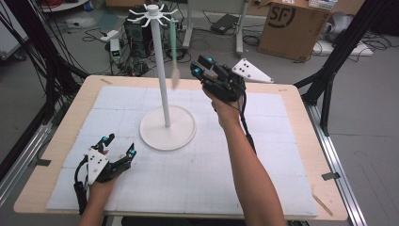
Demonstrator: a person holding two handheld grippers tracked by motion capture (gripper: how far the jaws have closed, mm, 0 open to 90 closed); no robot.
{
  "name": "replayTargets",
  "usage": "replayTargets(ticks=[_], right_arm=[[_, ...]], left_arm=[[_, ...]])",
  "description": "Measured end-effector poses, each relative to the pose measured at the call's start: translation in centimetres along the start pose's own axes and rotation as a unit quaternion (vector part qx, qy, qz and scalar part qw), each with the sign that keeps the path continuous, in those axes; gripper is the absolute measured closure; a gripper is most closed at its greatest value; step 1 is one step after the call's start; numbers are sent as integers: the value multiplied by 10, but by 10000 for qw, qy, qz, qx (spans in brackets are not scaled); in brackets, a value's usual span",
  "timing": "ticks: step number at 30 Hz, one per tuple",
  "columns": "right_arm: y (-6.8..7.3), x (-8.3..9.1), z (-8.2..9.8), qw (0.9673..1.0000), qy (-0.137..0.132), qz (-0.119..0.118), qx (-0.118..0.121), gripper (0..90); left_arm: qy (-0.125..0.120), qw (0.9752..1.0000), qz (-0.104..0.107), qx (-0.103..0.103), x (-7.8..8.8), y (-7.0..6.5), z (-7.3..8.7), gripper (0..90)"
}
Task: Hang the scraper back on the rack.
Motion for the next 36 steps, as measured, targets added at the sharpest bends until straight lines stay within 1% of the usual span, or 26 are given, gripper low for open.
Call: replayTargets(ticks=[1,2,5,7,8,12,15,17,20,22,25,27,29,32,34,36], right_arm=[[0,0,0,10000,5,8,-13,509],[0,1,0,10000,20,11,-18,479],[0,1,0,10000,22,66,-16,392],[0,1,1,10000,28,57,-32,346],[-1,2,1,9999,62,95,-3,322],[-2,7,2,9998,92,191,66,277],[-2,16,6,9995,116,227,175,259],[-4,22,9,9993,183,292,163,225],[-5,36,10,9986,190,368,324,219],[-5,46,10,9983,170,411,366,213],[-6,63,8,9979,51,505,409,207],[-9,75,7,9969,-26,608,495,207],[-13,88,9,9962,-68,740,448,207],[-17,107,14,9958,-125,835,358,207],[-18,121,16,9950,-196,911,361,207],[-19,133,20,9940,-205,984,435,208]], left_arm=[[0,10000,0,0,0,0,0,256],[1,10000,0,1,0,0,0,255],[-1,10000,0,-7,0,0,0,256],[2,10000,0,-4,0,0,0,256],[1,10000,0,-3,0,0,0,255],[0,10000,0,2,0,0,0,255],[-2,10000,-8,5,0,0,0,255],[-6,10000,-9,5,0,0,0,254],[-1,10000,-7,-10,0,0,0,254],[-3,10000,-8,-6,0,0,0,254],[0,10000,-10,-4,0,0,0,254],[4,10000,-9,-10,0,0,0,254],[-9,10000,-20,4,0,0,0,255],[-2,10000,-14,-5,0,0,0,254],[0,10000,-15,-7,0,0,0,254],[0,10000,-21,-5,0,0,0,254]])
Point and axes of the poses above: each handheld gripper's, and its own axes: x roughly backward along the jaws, z roughly out of its underside, y roughly to its left, the point moved 10 cm from there along -x, roughly forward along the jaws, and after that the axes turned 6 degrees about -x, right-handed, at the moved point
